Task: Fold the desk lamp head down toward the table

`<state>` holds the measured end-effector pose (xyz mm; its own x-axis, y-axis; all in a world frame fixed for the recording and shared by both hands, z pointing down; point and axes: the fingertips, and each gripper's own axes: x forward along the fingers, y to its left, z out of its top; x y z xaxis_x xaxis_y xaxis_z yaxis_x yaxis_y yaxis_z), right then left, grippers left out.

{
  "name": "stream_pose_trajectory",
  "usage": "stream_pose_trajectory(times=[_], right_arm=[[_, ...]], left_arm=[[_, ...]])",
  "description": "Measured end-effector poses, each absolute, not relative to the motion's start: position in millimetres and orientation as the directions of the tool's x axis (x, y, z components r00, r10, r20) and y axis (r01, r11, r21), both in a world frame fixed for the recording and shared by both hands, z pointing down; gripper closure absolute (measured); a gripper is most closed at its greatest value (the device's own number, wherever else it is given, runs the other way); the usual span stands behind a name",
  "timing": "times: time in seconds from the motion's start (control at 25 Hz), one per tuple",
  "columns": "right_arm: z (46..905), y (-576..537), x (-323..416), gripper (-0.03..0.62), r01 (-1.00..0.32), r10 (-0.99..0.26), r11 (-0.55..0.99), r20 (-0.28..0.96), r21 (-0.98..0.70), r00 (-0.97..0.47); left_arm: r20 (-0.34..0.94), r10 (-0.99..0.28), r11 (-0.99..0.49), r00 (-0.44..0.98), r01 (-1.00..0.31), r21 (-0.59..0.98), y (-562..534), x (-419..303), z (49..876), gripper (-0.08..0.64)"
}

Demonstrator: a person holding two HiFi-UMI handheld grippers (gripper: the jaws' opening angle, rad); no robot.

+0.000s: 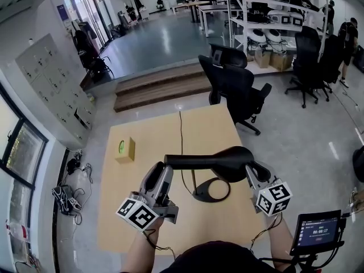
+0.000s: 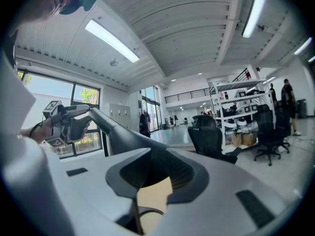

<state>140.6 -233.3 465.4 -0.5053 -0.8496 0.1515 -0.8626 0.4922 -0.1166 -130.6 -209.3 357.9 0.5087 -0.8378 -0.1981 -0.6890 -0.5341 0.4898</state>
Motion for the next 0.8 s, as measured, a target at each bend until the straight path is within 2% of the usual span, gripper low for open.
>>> stream_pose_trajectory(times=[0.32, 0.64, 0.8], right_arm=[[466, -234, 141, 0.512, -0.863, -0.85, 0.493, 0.153, -0.11, -0.505], [442, -245, 139, 0.512, -0.853, -0.849, 0.507, 0.099, -0.125, -0.519], [451, -251, 140, 0.512, -0.846, -0.84, 0.511, 0.118, -0.154, -0.529]], left_arm=[[-0.271, -0.839, -0.542, 0.472, -0.69, 0.479, -209, -145, 364, 0.385], [-0.293, -0.777, -0.629, 0.558, -0.658, 0.414, -204, -126, 382, 0.385], [-0.285, -0.769, -0.637, 0.572, -0.651, 0.413, -204, -119, 388, 0.385]])
